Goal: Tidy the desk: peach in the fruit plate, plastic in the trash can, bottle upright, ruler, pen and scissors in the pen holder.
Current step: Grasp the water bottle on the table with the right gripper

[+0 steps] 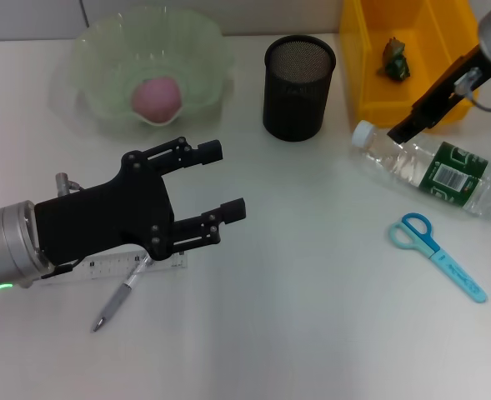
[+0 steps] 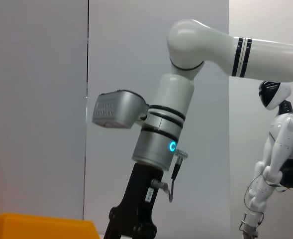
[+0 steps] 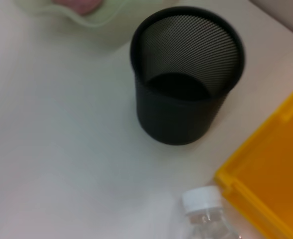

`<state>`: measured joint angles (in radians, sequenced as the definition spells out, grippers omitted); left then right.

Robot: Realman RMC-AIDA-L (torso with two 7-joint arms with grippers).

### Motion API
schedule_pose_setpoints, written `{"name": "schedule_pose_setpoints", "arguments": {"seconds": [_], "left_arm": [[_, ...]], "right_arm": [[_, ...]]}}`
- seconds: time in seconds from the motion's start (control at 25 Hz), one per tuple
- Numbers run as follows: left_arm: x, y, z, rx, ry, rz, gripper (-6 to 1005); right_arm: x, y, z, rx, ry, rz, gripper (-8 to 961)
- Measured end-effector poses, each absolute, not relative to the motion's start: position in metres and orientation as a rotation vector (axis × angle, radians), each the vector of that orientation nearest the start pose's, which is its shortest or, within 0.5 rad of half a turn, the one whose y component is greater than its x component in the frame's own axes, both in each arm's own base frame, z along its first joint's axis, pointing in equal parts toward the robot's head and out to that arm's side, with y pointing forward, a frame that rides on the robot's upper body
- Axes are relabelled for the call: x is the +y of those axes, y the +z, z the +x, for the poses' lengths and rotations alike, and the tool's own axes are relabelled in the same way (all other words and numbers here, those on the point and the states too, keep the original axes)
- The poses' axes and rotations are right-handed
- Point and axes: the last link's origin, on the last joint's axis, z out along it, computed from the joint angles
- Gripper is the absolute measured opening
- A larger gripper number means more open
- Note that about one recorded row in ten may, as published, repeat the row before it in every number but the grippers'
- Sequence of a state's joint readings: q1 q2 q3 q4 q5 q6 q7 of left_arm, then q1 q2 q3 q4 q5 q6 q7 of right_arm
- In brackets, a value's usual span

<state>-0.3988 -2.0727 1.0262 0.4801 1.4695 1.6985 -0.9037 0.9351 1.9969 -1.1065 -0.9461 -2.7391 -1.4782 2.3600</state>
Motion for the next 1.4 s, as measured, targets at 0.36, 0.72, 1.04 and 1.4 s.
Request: {"name": "schedule_pose_setpoints", "arguments": {"seconds": [0.36, 0.72, 1.04, 1.4], "left_arm": [[0.277, -0.022, -0.246, -0.167, -1.154, -2.629, 741], [0.277, -0.022, -0.246, -0.158, -1.152, -2.628, 741], [0.277, -0.021, -0.246, -0.158, -1.150, -2.625, 742], [0.278, -0.022, -0.246, -0.155, -1.147, -2.628, 741]], "right_arm": [[0.428, 0.011, 0.177, 0.707, -0.590, -2.576, 631], [0.419, 0.027, 0.166, 0.710, -0.621, -2.593, 632], [0.410, 0.060, 0.176, 0.769, -0.751, -2.479, 696], [0.403, 0.050, 0.183, 0.774, -0.744, -2.490, 804]]}}
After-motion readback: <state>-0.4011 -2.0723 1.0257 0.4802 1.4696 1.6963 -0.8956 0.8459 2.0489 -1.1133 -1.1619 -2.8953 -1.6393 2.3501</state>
